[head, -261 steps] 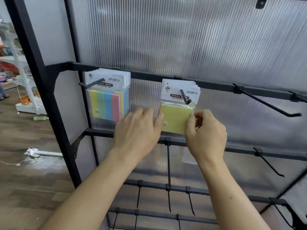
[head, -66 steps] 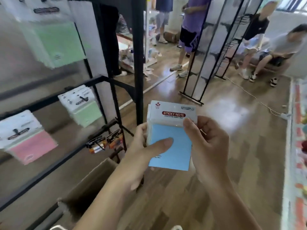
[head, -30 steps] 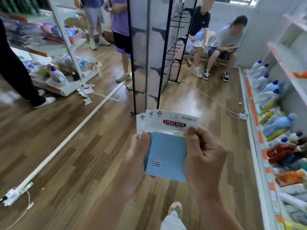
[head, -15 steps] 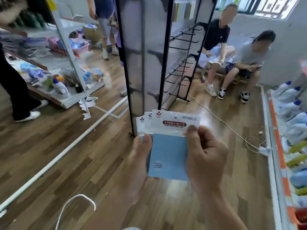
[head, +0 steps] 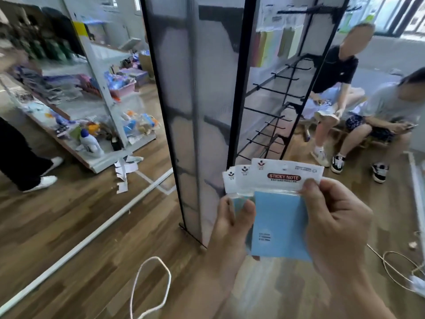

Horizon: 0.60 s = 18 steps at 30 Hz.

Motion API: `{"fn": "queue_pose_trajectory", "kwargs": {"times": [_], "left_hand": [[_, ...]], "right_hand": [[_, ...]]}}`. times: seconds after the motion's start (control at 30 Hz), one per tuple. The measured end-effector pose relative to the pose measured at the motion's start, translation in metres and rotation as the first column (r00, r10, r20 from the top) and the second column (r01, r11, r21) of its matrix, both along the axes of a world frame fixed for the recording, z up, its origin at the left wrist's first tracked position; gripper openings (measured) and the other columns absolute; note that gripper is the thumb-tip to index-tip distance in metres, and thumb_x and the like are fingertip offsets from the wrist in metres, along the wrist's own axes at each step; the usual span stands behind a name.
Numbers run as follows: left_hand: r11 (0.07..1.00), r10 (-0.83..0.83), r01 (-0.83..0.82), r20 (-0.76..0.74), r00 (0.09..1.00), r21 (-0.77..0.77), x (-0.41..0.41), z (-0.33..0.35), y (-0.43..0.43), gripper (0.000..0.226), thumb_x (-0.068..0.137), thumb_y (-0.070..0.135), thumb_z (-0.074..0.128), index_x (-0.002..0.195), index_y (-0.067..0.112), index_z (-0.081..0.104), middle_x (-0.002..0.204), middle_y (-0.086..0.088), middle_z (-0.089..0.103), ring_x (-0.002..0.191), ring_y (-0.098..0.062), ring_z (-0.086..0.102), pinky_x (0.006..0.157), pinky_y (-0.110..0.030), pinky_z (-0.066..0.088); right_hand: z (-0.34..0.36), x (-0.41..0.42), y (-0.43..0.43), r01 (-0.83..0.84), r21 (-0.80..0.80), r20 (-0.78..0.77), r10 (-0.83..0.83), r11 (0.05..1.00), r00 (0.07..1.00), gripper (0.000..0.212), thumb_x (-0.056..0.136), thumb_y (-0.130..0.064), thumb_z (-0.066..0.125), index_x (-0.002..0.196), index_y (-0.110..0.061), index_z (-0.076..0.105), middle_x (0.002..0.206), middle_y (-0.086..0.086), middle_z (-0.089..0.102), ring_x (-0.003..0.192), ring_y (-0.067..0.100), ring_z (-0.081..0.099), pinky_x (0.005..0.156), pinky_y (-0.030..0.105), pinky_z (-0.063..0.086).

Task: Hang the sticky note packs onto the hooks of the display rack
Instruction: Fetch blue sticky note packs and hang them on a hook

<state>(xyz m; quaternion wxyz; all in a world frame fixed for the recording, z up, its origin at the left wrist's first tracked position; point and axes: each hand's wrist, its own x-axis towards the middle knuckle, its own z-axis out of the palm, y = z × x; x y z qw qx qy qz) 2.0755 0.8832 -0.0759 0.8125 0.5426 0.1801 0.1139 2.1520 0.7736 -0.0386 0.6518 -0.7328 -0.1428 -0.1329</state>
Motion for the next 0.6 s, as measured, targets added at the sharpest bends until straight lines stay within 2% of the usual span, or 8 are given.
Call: {"fn": "queue_pose_trajectory", "kwargs": {"times": [0.07,0.17,0.23,0.3,0.33,0.4,0.5,0.6], "left_hand": [[1.0,-0.006,0.006,-0.005,1.0,-0.02,0.042,0.003,0.004,0.104,0.039,0.083,0.075,0.119,0.02,0.053,0.098,-0.001,0.075,0.084,-0.02,0.073,0.06,-0.032,0.052],[0.999,0.01,-0.01,-0.001,1.0,-0.033,0.104,0.006,0.004,0.104,0.036,0.083,0.076,0.118,0.022,0.054,0.1,-0.004,0.074,0.084,-0.025,0.073,0.064,-0.039,0.051],[0.999,0.05,-0.05,-0.027,0.998,-0.015,0.144,0.004,0.002,0.113,0.033,0.087,0.074,0.124,0.024,0.053,0.102,-0.006,0.072,0.077,-0.025,0.072,0.052,-0.033,0.05],[0.997,0.074,-0.075,-0.056,0.996,-0.006,0.18,0.001,-0.001,0.124,0.033,0.09,0.07,0.139,0.031,0.045,0.116,-0.008,0.069,0.084,-0.027,0.071,0.046,-0.028,0.046],[0.996,0.09,-0.091,-0.057,0.994,-0.008,0.198,0.002,-0.005,0.121,0.035,0.091,0.07,0.14,0.037,0.044,0.119,-0.008,0.068,0.087,-0.028,0.07,0.047,-0.028,0.046],[0.991,0.13,-0.13,-0.01,0.991,-0.008,0.236,0.007,-0.016,0.108,0.04,0.089,0.069,0.133,0.038,0.05,0.11,-0.004,0.072,0.082,-0.024,0.072,0.047,-0.028,0.046],[0.979,0.2,-0.198,0.025,0.98,-0.056,0.291,0.025,-0.046,0.071,0.058,0.078,0.066,0.118,0.042,0.056,0.094,0.001,0.076,0.072,-0.017,0.073,0.046,-0.025,0.048],[0.944,0.318,-0.317,-0.002,0.948,-0.088,0.348,0.04,-0.079,0.058,0.06,0.066,0.069,0.111,0.043,0.058,0.088,0.003,0.077,0.071,-0.015,0.074,0.046,-0.023,0.049]], "right_hand": [[0.005,0.042,0.003,0.012,-0.007,0.026,-0.012,1.0,1.0,0.013,0.086,-0.031,0.054,0.081,-0.031,0.065,0.075,-0.001,0.067,0.056,0.007,0.051,0.053,0.022,0.04],[0.012,0.103,0.004,0.006,0.01,0.041,-0.006,1.0,0.999,0.014,0.085,-0.031,0.054,0.078,-0.035,0.066,0.072,-0.008,0.069,0.057,0.007,0.055,0.053,0.018,0.041],[0.016,0.144,0.005,-0.039,0.038,0.041,0.037,0.999,0.998,0.014,0.085,-0.028,0.056,0.078,-0.032,0.068,0.067,-0.013,0.069,0.056,0.003,0.057,0.052,0.012,0.04],[0.019,0.186,0.003,-0.095,0.063,0.054,0.092,0.993,0.994,0.018,0.088,-0.018,0.063,0.072,-0.023,0.069,0.064,-0.014,0.069,0.054,0.002,0.057,0.05,0.01,0.04],[0.021,0.207,0.001,-0.125,0.071,0.063,0.121,0.99,0.991,0.025,0.09,-0.011,0.064,0.069,-0.022,0.069,0.064,-0.013,0.069,0.054,0.002,0.057,0.05,0.011,0.041],[0.025,0.249,-0.006,-0.187,0.067,0.093,0.181,0.98,0.979,0.026,0.092,-0.007,0.061,0.072,-0.022,0.068,0.068,-0.01,0.071,0.058,0.006,0.061,0.051,0.018,0.046],[0.031,0.313,-0.024,-0.254,0.031,0.142,0.248,0.967,0.958,0.016,0.088,-0.022,0.06,0.076,-0.023,0.07,0.076,-0.005,0.073,0.066,0.016,0.067,0.057,0.034,0.052],[0.042,0.381,-0.045,-0.319,0.029,0.136,0.312,0.947,0.94,0.017,0.086,-0.027,0.056,0.078,-0.024,0.071,0.076,-0.006,0.073,0.066,0.016,0.067,0.058,0.037,0.053]]}}
